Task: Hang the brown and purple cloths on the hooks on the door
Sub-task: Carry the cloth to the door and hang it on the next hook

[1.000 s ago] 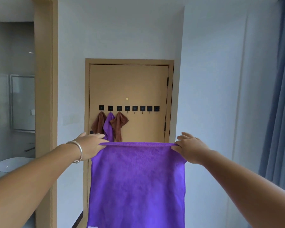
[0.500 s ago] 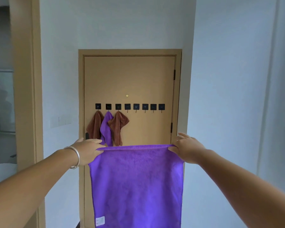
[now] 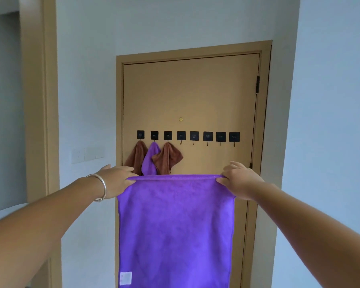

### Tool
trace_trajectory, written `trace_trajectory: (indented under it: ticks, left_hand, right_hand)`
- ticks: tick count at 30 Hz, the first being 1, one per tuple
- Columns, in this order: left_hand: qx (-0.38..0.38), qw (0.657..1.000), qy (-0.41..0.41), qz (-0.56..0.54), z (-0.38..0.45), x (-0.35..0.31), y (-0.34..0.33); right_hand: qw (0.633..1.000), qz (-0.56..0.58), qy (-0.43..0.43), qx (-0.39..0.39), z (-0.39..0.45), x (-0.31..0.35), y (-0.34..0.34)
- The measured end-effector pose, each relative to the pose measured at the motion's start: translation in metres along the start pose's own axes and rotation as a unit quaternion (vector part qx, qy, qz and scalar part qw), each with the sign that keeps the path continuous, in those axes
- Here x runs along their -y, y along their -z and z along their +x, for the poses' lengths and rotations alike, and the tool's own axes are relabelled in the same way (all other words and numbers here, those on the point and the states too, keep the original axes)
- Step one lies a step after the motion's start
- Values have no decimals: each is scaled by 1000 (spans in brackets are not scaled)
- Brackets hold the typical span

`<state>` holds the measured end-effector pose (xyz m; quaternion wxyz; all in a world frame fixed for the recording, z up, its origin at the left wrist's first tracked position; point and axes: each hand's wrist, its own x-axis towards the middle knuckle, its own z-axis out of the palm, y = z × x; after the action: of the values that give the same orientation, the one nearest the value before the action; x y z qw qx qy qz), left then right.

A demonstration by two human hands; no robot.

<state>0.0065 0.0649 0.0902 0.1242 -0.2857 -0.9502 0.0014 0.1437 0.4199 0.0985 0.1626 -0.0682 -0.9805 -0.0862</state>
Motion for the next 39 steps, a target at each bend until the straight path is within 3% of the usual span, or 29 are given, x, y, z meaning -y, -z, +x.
trace_trajectory:
  ticks: [10, 18, 27, 39]
  left_hand:
    - [26, 1000, 2, 5, 127, 51, -54]
    - [-31, 997, -63, 36, 266, 110, -82]
    - [-30, 994, -104, 20, 398, 150, -111]
    - [-136, 980, -100, -105, 530, 132, -117]
  right_hand:
    - [1000, 5, 9, 20, 142, -6, -77]
    - [999, -16, -26, 14, 268, -4, -101]
    - [997, -41, -65, 10, 373, -13, -134]
    - [982, 79, -111, -134, 482, -66, -167]
